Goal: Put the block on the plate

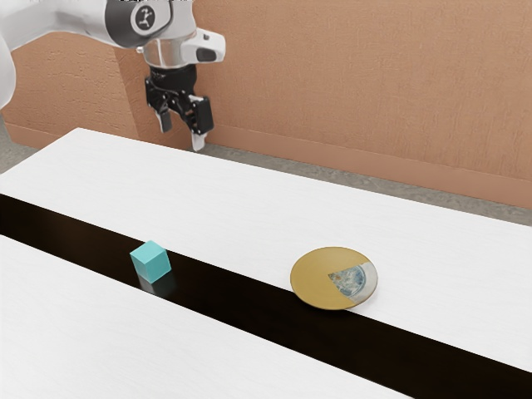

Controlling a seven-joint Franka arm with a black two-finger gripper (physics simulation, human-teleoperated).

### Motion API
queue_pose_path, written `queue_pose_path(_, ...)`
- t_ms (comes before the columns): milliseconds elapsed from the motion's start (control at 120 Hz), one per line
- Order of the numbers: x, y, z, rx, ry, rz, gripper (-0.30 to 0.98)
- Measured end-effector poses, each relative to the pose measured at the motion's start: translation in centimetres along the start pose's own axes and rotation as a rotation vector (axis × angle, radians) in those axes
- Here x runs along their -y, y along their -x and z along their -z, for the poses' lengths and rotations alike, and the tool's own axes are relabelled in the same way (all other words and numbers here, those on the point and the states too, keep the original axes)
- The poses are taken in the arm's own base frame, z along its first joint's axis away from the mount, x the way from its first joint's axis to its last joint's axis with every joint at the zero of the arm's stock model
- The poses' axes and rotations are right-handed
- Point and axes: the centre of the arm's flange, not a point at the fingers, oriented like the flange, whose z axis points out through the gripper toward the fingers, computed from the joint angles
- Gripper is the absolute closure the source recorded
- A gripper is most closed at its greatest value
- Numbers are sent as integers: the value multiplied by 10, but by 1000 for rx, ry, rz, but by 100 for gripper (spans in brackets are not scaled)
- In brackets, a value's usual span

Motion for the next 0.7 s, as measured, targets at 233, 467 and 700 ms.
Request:
queue_pose_path(233,11,4,-30,61,1,30,0)
queue_pose_path(467,106,74,-124,174,52,115,0)
queue_pose_path(700,183,110,-252,138,73,111,0)
